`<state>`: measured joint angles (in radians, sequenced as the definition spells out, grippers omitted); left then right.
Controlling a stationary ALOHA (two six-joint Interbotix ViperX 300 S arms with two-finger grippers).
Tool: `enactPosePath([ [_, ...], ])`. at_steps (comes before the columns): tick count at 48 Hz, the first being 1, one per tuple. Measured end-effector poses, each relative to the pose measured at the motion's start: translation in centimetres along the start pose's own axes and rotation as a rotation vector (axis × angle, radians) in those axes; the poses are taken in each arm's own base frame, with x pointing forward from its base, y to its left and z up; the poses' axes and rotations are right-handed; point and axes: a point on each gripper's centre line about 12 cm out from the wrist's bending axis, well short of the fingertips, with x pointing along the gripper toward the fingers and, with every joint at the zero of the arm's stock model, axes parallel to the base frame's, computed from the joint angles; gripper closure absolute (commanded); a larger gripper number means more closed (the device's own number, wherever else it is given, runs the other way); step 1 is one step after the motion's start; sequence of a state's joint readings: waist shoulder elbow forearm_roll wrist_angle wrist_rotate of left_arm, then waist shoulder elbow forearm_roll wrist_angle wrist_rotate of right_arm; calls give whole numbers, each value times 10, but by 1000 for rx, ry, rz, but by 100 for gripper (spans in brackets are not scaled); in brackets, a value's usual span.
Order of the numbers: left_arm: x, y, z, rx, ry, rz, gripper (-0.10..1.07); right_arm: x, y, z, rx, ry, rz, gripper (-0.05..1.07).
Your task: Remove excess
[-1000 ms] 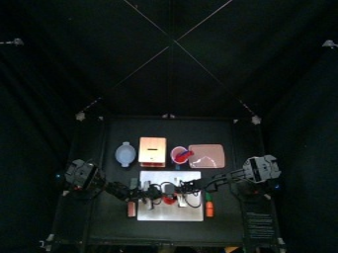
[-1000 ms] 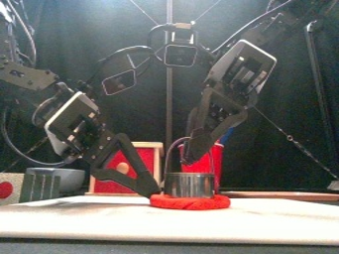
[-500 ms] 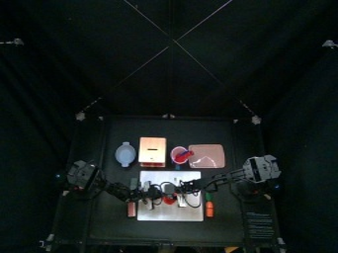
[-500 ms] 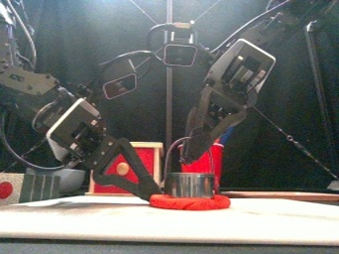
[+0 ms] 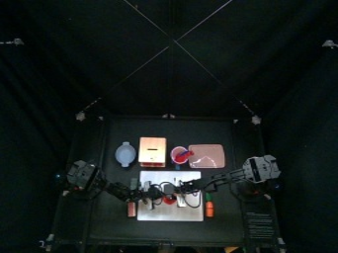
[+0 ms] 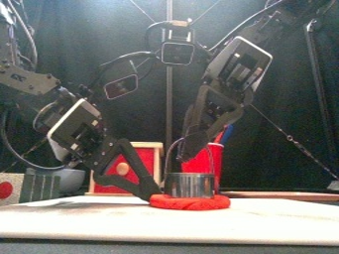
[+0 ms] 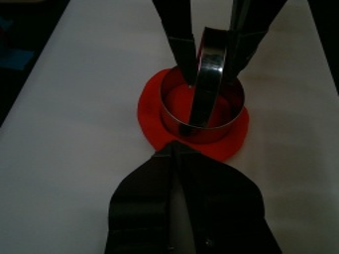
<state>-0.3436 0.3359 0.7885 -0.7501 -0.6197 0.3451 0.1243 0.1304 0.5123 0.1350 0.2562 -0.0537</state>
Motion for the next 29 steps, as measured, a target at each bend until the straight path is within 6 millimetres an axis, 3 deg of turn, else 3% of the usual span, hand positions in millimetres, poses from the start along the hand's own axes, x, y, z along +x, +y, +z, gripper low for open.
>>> enactPosePath([
  [13, 0, 0, 0, 0, 0, 0, 46, -1, 1, 2, 3, 9, 3, 38],
  [24, 0, 0, 0, 0, 0, 0, 47, -1, 1, 2, 11, 9, 5, 51],
  [29, 0, 0, 0, -1, 0, 1, 46, -1, 0, 3, 10, 9, 3, 52],
])
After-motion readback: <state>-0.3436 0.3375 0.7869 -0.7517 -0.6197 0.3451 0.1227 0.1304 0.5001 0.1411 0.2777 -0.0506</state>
